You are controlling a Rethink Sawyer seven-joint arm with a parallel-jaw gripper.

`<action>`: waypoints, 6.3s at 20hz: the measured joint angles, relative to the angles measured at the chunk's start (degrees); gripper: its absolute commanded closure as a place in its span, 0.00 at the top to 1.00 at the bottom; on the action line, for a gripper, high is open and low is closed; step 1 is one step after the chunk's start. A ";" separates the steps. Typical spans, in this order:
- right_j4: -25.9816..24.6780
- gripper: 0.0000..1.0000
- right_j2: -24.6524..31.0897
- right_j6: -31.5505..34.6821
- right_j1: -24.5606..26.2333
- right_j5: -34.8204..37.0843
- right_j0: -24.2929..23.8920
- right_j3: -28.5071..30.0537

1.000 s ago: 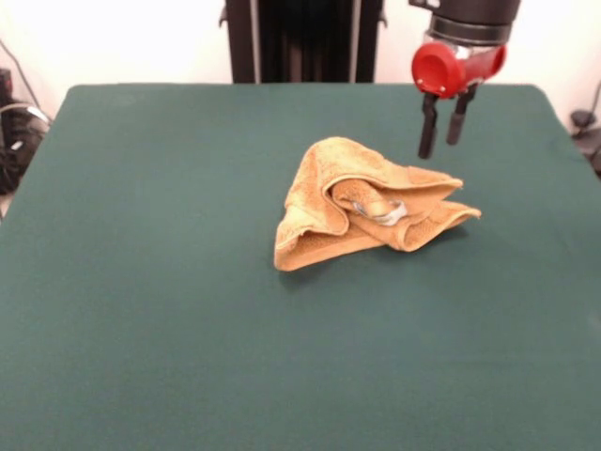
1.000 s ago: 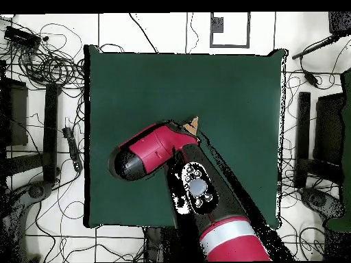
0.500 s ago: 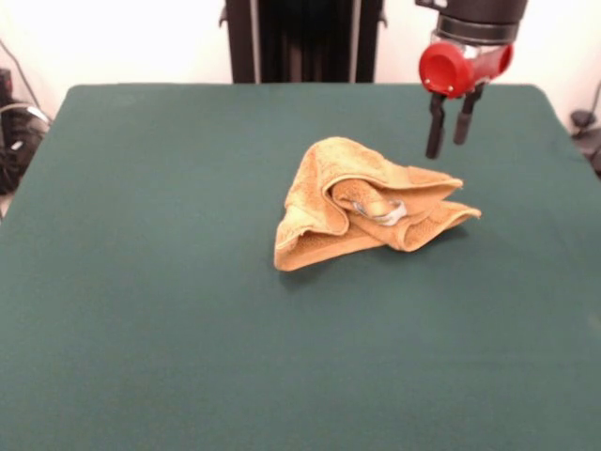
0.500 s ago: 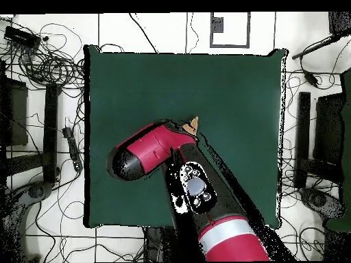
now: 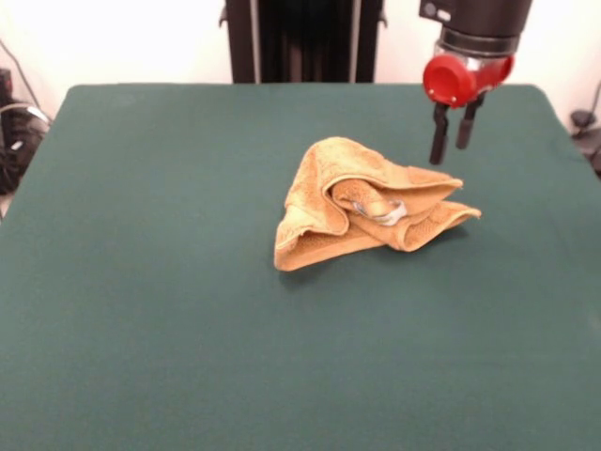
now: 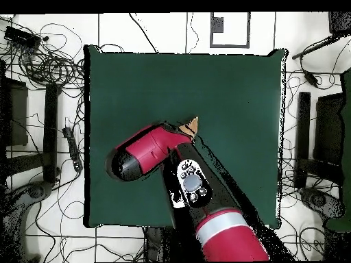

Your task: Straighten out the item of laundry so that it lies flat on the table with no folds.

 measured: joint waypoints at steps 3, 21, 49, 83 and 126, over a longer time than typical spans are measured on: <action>-0.01 1.00 0.00 0.00 1.07 0.00 0.03 0.00; -4.73 1.00 -0.15 0.00 4.20 -0.01 1.50 -0.02; 1.30 1.00 1.00 0.00 -3.51 0.31 -0.63 1.93; 1.59 1.00 3.30 0.00 -4.11 2.28 -3.00 1.44; -5.72 1.00 5.71 -0.01 7.57 4.90 -5.96 -1.55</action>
